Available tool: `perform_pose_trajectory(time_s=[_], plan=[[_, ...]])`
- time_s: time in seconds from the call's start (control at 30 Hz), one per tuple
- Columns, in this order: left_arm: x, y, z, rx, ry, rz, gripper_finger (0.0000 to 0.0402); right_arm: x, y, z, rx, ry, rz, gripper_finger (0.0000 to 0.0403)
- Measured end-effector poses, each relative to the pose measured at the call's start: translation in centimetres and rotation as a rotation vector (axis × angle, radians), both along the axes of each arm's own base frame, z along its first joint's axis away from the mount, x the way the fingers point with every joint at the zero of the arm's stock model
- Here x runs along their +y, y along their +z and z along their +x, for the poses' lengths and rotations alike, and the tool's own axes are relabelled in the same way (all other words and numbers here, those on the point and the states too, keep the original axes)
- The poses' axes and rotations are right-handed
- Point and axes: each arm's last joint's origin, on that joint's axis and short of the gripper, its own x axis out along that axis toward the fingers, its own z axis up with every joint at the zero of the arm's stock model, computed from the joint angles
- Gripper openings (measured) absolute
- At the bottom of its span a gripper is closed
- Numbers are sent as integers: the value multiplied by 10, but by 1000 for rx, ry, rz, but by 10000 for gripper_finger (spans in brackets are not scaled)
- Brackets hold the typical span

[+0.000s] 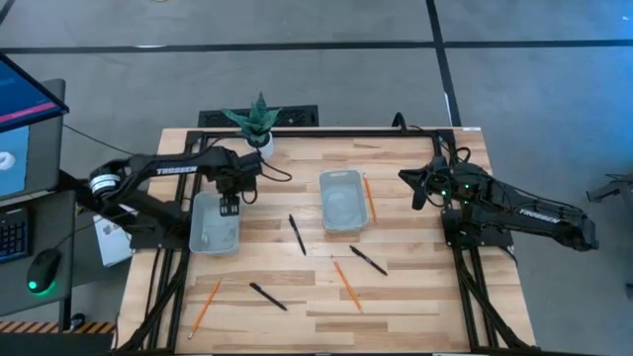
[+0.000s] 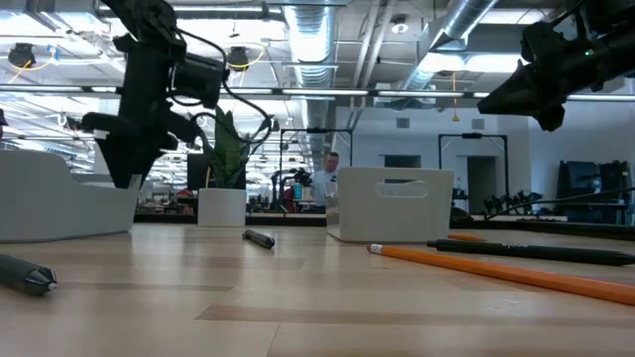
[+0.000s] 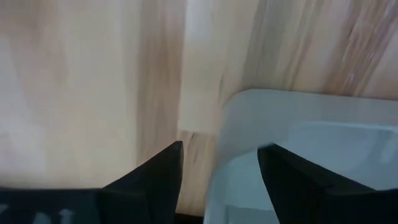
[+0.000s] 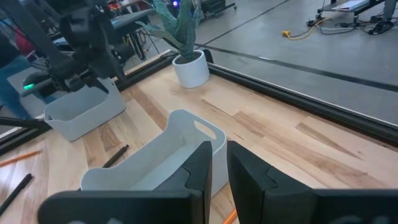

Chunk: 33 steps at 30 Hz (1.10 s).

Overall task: Sort pens & pencils
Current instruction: Move the left gray bin to the middle of the table

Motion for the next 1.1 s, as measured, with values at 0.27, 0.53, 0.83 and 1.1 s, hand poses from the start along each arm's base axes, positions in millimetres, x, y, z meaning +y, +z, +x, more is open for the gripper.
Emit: perform_pose_trajectory(time_s=[0.27,0.53,0.83,1.1], plan=[[3,-15,6,53,0,-45,146,0,0,0,1,0,0,71],[4,-16,8,44,-1,-40,61,0,0,0,4,0,1,71],[3,-16,8,44,6,-41,7,0,0,0,4,0,1,71],[3,-16,8,43,9,-41,3,0,0,0,4,0,1,71]])
